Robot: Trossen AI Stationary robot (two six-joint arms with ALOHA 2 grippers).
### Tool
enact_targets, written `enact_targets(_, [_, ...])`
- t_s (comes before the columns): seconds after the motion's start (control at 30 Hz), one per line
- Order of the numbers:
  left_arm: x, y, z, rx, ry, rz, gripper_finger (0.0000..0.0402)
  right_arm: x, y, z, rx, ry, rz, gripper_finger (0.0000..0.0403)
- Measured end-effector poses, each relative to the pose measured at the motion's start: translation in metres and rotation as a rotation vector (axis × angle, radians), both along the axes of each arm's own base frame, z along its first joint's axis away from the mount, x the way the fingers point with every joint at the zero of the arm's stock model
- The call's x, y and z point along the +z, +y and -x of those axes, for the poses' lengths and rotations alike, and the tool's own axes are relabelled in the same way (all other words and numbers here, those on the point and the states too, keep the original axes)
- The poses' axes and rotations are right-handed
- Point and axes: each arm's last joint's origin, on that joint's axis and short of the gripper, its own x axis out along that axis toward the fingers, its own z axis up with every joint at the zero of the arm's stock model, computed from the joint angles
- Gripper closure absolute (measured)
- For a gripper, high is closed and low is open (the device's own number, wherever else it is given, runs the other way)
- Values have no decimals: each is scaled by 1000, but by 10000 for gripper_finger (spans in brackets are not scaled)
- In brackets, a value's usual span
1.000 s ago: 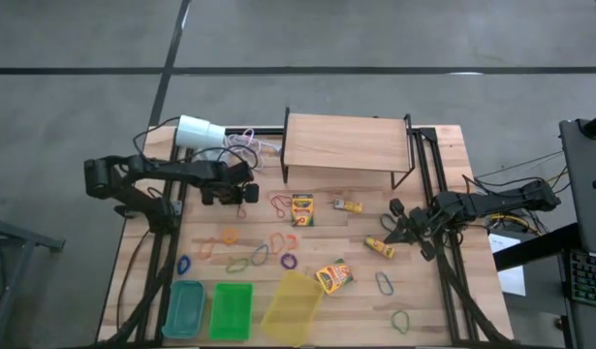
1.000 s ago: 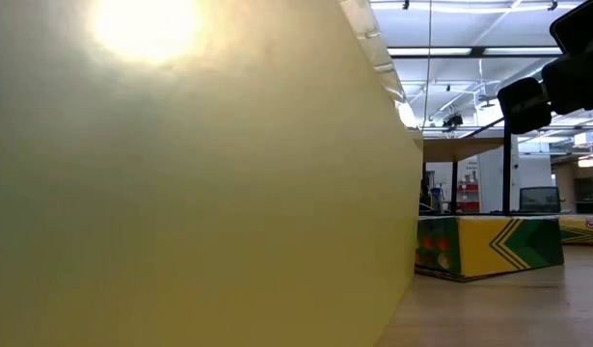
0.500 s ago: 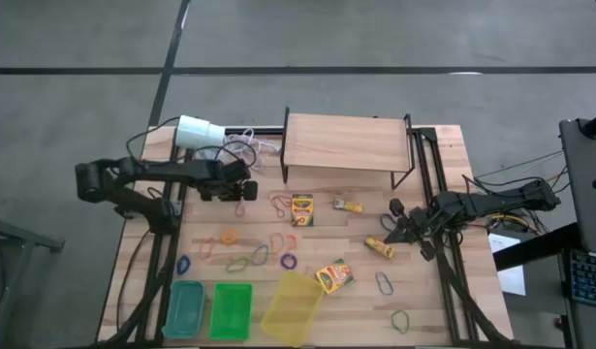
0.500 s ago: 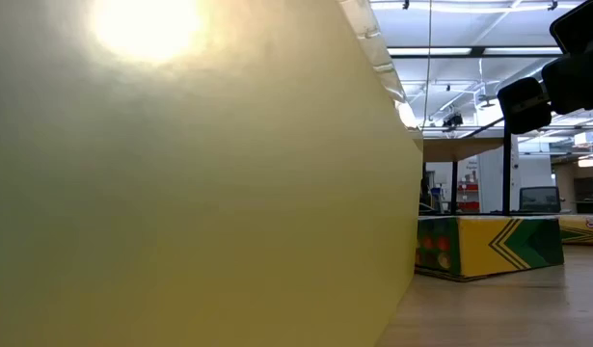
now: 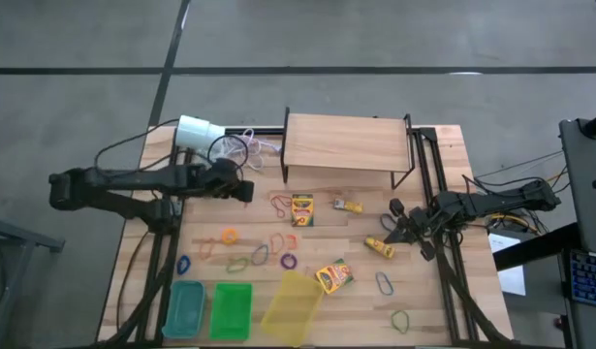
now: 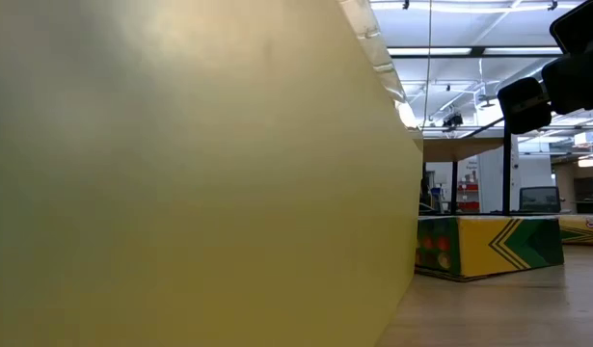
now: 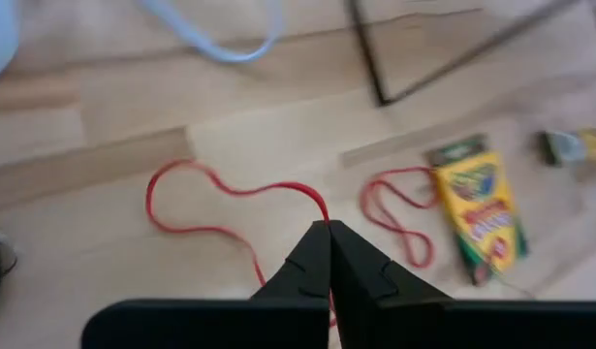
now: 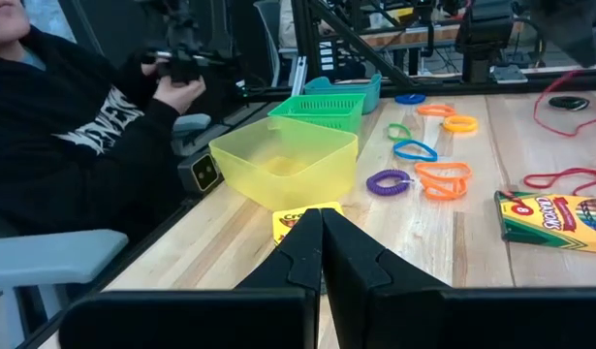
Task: Pick & Place Office Desk Supplies
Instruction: Put the red rubberband into the blue bin
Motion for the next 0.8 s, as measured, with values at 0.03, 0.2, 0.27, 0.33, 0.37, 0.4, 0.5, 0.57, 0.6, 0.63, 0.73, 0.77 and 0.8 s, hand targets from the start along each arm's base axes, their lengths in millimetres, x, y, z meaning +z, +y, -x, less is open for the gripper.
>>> enact_targets(0.03, [3,-4,0,-26,-13,-27,401,0,0,0,0,0,0,394])
enact_targets(0.2, [16,-26,3,-127,-62,-141,401,0,0,0,0,0,0,394])
enact_targets(0.27, [20,-35,5,-163,-78,-182,401,0,0,0,0,0,0,394])
enact_targets(0.33, [24,-43,7,-202,-101,-229,401,0,0,0,0,0,0,394])
enact_targets(0.37, [27,-48,8,-222,-114,-251,401,0,0,0,0,0,0,394])
enact_targets(0.4, [29,-52,9,-241,-129,-274,401,0,0,0,0,0,0,394])
enact_targets(0.5, [35,-66,11,-312,-167,-346,401,0,0,0,0,0,0,394])
enact_targets(0.57, [38,-77,12,-357,-195,-388,401,0,0,0,0,0,0,394])
enact_targets(0.6, [39,-82,13,-378,-203,-409,401,0,0,0,0,0,0,394])
enact_targets(0.63, [40,-87,14,-395,-212,-430,401,0,0,0,0,0,0,394])
enact_targets(0.73, [42,-102,18,-434,-237,-483,401,0,0,0,0,0,0,394])
enact_targets(0.77, [43,-106,20,-442,-244,-494,401,0,0,0,0,0,0,394])
enact_targets(0.8, [43,-110,21,-446,-253,-501,401,0,0,0,0,0,0,394])
